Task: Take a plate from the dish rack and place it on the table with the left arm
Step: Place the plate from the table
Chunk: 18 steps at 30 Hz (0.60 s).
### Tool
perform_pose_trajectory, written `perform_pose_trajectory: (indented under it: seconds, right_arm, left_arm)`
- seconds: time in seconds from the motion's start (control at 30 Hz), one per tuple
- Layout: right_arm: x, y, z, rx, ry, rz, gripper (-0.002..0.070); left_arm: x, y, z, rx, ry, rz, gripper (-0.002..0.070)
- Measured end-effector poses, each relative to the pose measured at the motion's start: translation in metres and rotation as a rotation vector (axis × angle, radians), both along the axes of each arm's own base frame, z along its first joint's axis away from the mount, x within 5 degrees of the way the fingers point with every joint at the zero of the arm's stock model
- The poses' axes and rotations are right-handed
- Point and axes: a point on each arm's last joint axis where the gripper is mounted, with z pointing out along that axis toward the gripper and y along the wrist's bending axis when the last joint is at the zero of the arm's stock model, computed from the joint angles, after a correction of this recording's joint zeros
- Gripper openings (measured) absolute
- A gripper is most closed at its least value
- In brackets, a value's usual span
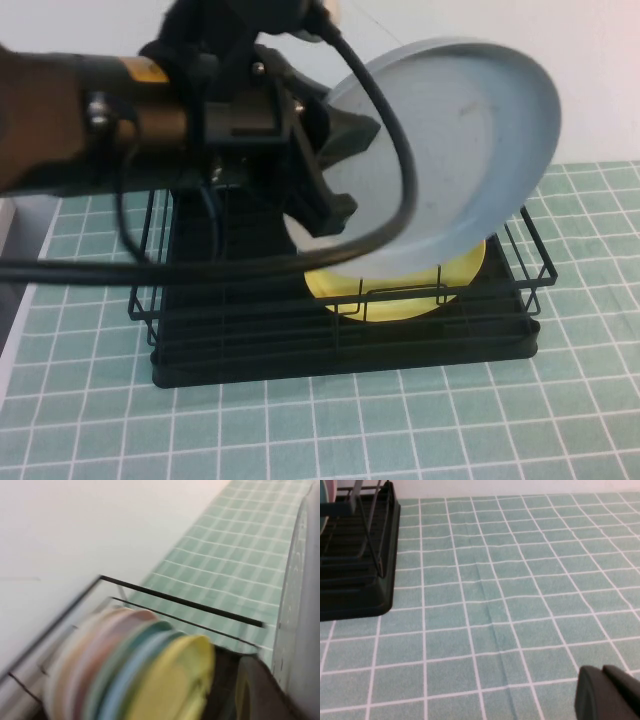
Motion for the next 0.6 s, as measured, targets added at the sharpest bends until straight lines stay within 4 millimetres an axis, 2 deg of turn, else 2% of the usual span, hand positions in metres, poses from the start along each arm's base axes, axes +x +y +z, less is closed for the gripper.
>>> perform_pose_trajectory:
  seconds: [0.1,0.23,0.33,0.47,0.6]
  right_arm:
    - [0.0,0.0,0.0,0.0,0.0,0.0,-0.0002]
    - [0.0,0.0,0.0,0.0,0.0,0.0,-0.0002]
    - [0.0,0.0,0.0,0.0,0.0,0.0,-0.0002]
    - [0.0,0.0,0.0,0.0,0.0,0.0,-0.0002]
    - [0.0,0.0,0.0,0.0,0.0,0.0,-0.0002]
  left_arm:
    - [-0.014,0.007,0.001,-0.026,0.156,-0.006,0.0109]
    - [-0.019,0.012,-0.01,-0.013,0.389,0.025,0.0109]
    - [-0.011,0.014,-0.023,-0.025,0.583,0.11,0.0109]
    - [-0.004,0.016,-0.038,-0.049,0.724,0.157,0.0109]
    - [-0.007,0.013,-0.067,-0.128,0.877,0.133,0.0109]
